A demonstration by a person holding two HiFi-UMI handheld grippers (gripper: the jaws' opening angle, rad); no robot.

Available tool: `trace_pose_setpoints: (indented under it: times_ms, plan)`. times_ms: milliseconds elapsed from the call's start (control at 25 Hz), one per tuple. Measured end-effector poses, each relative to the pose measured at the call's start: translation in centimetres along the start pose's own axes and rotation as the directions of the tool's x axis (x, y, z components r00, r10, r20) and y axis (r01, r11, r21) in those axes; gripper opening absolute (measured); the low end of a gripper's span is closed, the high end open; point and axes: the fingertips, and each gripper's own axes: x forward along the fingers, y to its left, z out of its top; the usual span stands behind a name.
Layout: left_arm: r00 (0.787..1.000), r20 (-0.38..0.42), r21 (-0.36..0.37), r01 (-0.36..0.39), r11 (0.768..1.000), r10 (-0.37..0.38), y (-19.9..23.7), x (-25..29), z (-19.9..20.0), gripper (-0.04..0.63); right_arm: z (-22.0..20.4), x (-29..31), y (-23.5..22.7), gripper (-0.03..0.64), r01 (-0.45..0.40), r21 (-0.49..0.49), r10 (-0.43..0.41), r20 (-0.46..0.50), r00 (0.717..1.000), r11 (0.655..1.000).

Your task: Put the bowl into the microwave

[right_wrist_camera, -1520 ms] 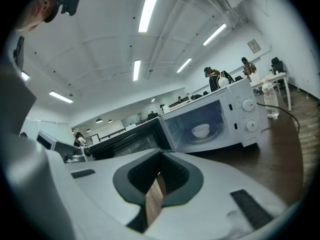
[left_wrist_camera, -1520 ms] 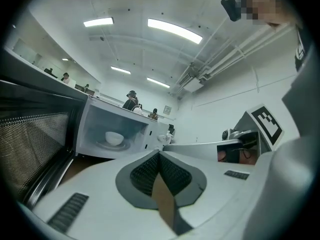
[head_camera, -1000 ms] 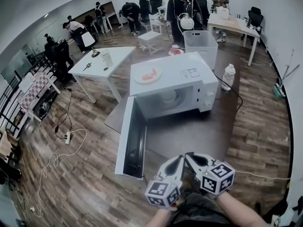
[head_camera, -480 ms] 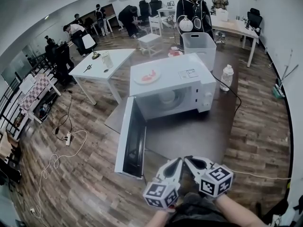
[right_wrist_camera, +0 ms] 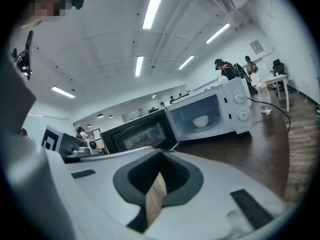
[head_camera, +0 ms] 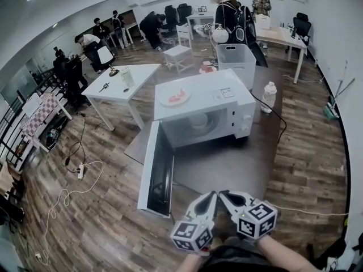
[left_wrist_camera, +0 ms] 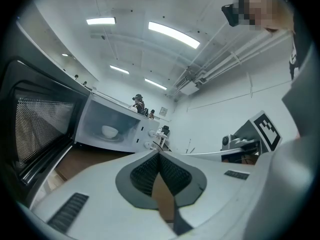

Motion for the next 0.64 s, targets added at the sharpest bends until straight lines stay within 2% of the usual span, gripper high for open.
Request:
trace_pose_setpoints:
  times_ms: [200, 640]
  plan:
    - [1.000, 0.004, 0.001, 0.019, 1.000, -0.019, -0.7, 0.3, 0.0, 0.003, -0.7, -0.8, -0.2, 0.000, 0.011, 0.006, -0.011, -0.013, 1.000, 1.000]
    - [1.000, 0.006, -0.019, 0.012, 1.000, -0.012, -0.7, -0.4, -0.4, 0.003, -1.9, -1.1, 0.5, 0.000, 0.008, 0.015, -0.007, -0.039, 0.999, 1.000]
